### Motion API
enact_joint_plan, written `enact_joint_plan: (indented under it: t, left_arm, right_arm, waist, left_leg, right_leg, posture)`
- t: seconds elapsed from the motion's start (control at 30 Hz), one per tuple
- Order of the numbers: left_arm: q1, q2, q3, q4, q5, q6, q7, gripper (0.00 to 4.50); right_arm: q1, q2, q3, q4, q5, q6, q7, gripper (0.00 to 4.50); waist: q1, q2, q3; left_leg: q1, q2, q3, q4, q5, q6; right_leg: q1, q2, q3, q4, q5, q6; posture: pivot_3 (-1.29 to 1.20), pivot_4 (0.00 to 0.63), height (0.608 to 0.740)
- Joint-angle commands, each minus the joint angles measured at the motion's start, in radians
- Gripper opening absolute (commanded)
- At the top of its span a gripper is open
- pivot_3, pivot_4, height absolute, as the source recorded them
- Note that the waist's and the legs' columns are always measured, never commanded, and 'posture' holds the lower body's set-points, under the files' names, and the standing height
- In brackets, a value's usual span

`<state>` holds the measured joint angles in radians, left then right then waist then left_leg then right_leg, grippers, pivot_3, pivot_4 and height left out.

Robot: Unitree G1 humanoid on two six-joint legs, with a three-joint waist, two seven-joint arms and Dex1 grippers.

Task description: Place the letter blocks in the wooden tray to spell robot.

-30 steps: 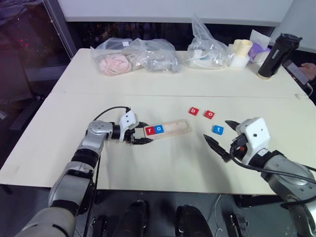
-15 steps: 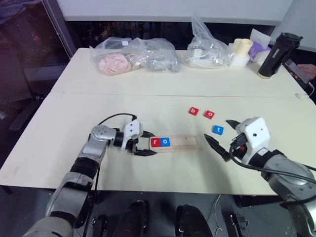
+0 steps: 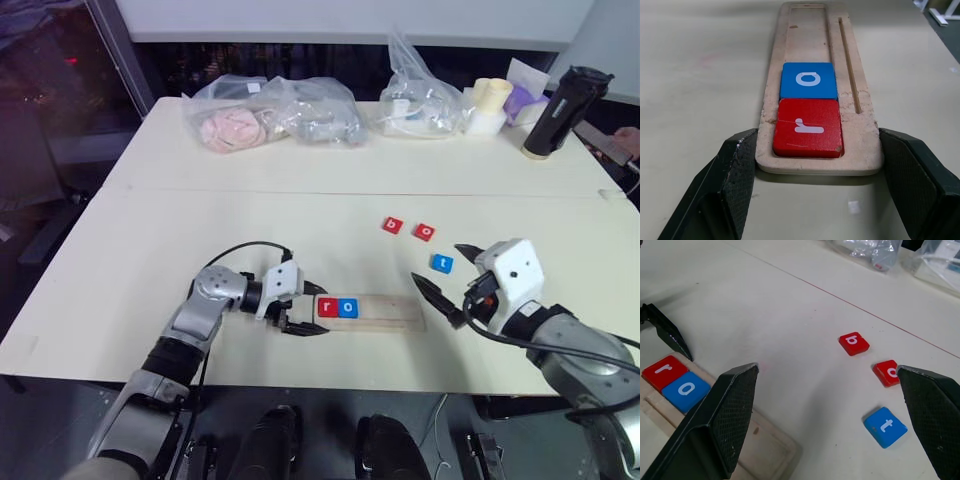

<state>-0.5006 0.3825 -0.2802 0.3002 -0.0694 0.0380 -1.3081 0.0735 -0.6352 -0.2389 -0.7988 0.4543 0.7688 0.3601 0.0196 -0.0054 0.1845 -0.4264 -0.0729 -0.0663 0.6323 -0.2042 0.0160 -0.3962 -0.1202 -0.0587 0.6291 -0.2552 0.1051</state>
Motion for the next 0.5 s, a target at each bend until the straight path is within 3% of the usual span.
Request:
enact_joint_plan:
  t: [0.03, 0.47, 0.5]
  left_arm:
    - [0.021, -0.002, -0.043, -0.034, 0.003, 0.030, 0.002, 3.13]
    - [0.039, 0.012, -0.056, -0.049, 0.004, 0.046, 0.034, 3.13]
    - [0.040, 0.013, -0.057, -0.048, 0.006, 0.048, 0.037, 3.63]
  right_arm:
    - [-0.007, 0.008, -0.003, -0.027, 0.000, -0.011, -0.003, 4.50]
    - [-0.025, 0.011, 0.013, -0.009, -0.006, -0.019, 0.003, 4.50]
    - [-0.026, 0.010, 0.013, -0.008, -0.006, -0.020, 0.003, 4.50]
  waist:
    - [0.000, 0.000, 0.000]
    - [-0.001, 0.000, 0.000]
    - [-0.001, 0.000, 0.000]
  left_leg:
    - [0.000, 0.000, 0.000, 0.000, 0.000, 0.000]
    - [0.000, 0.000, 0.000, 0.000, 0.000, 0.000]
    - [0.000, 0.000, 0.000, 0.000, 0.000, 0.000]
  right_leg:
    - [0.000, 0.000, 0.000, 0.000, 0.000, 0.000]
    - [0.000, 0.000, 0.000, 0.000, -0.001, -0.002]
    - [0.000, 0.000, 0.000, 0.000, -0.001, -0.002]
  posture:
    - [0.00, 0.150, 0.738]
    - [0.00, 0.150, 0.738]
    - [0.00, 0.150, 0.738]
